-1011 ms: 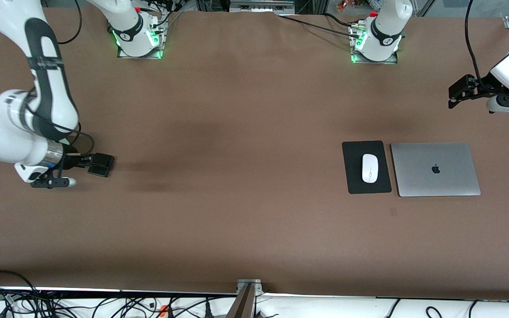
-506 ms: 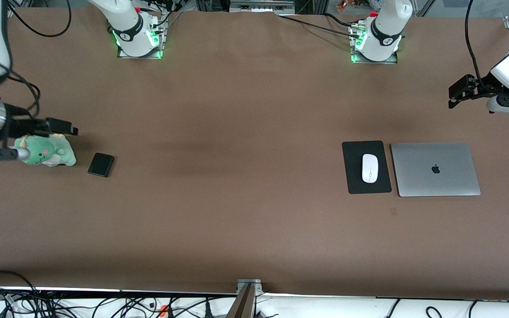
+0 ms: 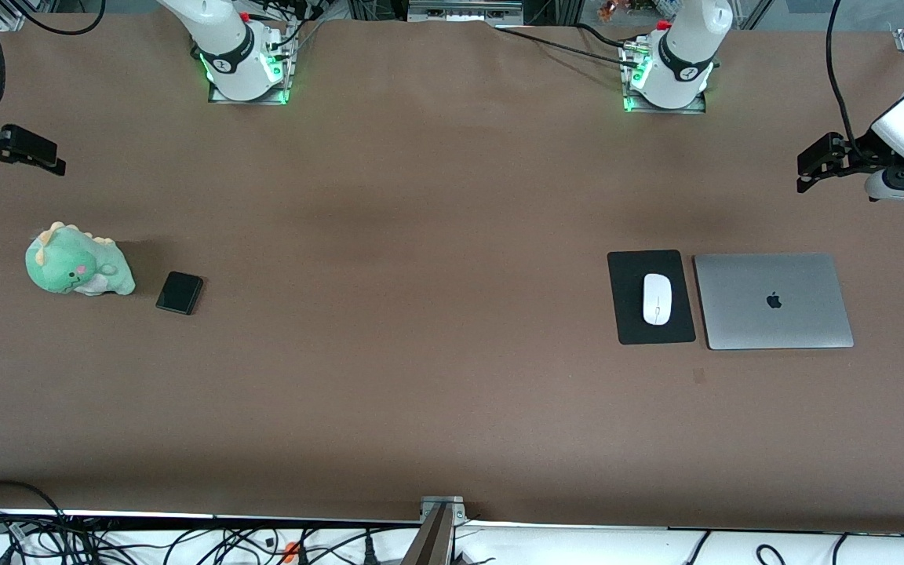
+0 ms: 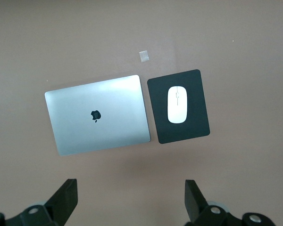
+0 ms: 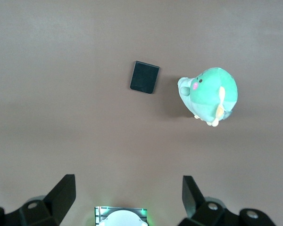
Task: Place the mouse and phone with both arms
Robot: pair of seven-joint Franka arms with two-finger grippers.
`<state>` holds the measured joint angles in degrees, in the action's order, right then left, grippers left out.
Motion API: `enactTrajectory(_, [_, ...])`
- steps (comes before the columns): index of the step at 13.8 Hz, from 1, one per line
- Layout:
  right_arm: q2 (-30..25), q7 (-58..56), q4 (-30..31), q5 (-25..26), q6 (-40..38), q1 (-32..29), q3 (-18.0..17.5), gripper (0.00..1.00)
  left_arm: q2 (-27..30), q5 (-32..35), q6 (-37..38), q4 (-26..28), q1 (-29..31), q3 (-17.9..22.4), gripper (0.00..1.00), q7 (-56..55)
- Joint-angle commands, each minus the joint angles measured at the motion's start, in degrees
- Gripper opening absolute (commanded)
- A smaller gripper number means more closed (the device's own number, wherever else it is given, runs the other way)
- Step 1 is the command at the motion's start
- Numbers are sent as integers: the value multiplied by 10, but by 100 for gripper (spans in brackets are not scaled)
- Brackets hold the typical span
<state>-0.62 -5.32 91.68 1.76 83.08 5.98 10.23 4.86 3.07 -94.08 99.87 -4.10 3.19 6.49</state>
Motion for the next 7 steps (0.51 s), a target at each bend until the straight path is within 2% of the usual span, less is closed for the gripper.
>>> enactTrajectory(1, [-24,14,10,11,-13,-13,-17,100,-3,-12,11,-11,-5,7,100,6])
enactTrajectory(7, [-35,15,-11,3,-25,-8,-17,100,-4,-12,10,-12,-4,9,100,9])
